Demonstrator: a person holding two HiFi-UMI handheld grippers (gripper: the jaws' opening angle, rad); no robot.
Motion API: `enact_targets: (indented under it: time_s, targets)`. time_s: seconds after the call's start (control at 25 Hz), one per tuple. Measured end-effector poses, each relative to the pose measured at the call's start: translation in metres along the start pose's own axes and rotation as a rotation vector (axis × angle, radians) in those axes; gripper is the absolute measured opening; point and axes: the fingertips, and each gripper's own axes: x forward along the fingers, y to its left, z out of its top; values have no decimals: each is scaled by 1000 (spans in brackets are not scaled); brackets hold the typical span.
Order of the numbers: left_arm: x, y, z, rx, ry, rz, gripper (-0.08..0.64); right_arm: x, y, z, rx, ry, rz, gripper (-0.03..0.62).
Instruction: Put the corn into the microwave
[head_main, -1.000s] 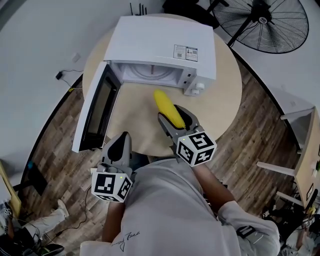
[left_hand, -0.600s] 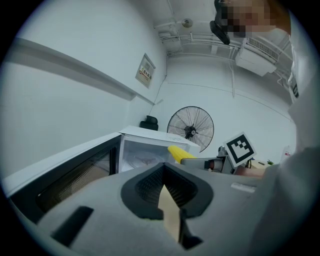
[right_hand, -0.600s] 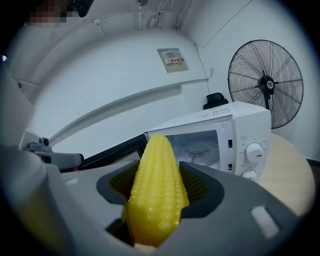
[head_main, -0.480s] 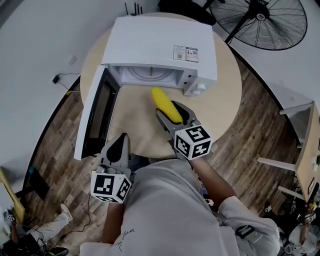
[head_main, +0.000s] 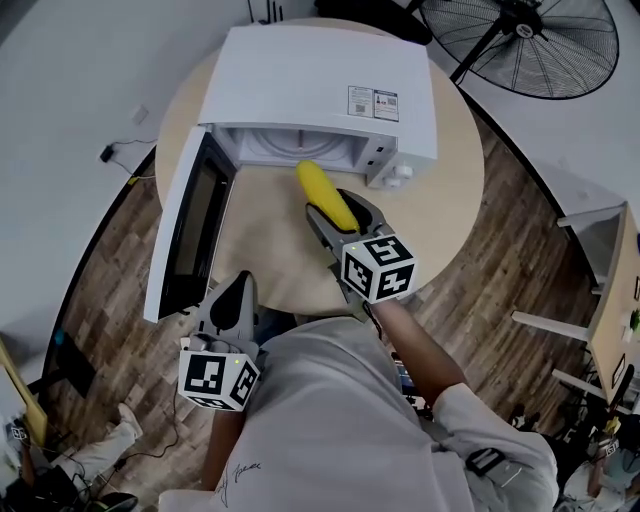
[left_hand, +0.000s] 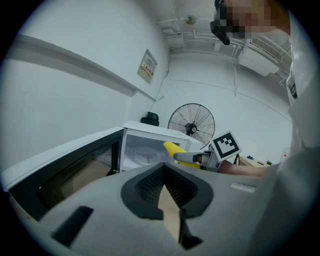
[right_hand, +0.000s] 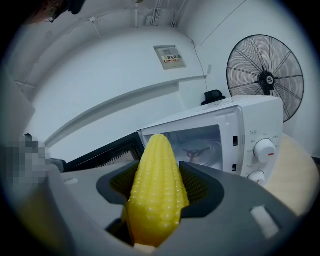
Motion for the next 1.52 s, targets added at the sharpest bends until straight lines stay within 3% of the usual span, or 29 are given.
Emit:
enact_targets:
  time_s: [1.52]
  targets:
    - [24,19,2,-2,54,15,-5,76,-61,-12,36,90,-102,264]
